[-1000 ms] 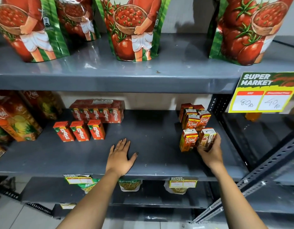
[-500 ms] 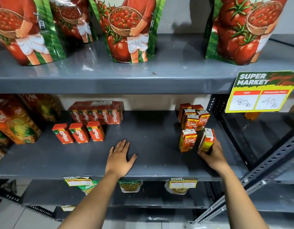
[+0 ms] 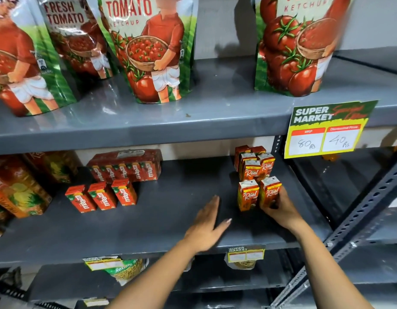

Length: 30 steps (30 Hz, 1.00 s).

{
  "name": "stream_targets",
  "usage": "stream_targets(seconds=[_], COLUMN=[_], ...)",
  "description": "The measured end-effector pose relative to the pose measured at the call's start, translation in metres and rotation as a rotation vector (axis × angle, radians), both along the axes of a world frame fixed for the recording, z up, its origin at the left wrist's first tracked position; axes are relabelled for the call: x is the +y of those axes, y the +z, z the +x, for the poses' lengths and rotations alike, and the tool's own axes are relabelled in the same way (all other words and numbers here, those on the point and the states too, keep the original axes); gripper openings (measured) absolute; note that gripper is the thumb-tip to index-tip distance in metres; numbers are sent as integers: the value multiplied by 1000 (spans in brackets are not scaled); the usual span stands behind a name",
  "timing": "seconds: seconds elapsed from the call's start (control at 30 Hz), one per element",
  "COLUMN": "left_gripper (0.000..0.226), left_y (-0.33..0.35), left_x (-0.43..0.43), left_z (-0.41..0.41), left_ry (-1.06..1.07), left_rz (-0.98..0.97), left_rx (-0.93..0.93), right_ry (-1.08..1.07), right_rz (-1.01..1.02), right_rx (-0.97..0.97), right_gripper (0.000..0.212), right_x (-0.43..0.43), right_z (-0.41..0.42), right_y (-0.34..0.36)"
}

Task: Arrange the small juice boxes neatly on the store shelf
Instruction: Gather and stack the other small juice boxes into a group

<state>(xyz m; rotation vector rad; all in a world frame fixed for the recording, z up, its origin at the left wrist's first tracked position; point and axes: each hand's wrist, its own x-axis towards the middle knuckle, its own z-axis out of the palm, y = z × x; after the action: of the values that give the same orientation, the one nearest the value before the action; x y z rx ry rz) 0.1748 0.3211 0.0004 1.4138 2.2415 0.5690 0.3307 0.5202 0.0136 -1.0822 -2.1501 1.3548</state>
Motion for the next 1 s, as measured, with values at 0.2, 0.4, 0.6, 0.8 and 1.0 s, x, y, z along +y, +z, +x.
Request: stream_targets(seconds=[0.2,0.4,0.6,0.8,1.0], left_gripper=[72,72,74,75,91], left_y=[27,26,18,12,14], left_x=[42,45,23,-14,-38], left_z=[38,45,52,65,83], left_ry=[-11,15,38,13,-32], left_rz=[116,125,150,188,173], left_rx=[-366,-424,-456,-442,-438], right_ry=[42,38,85,118,135], right_rz=[46,93,74,94,32], right_rx=[-66,-121,-68,-40,44], right_gripper=[74,86,80,91,93], right_x=[-7,-20,-37,-65,-89], right_z=[-5,-7,-1,16,36], right_y=[1,2,-4,-20,-27])
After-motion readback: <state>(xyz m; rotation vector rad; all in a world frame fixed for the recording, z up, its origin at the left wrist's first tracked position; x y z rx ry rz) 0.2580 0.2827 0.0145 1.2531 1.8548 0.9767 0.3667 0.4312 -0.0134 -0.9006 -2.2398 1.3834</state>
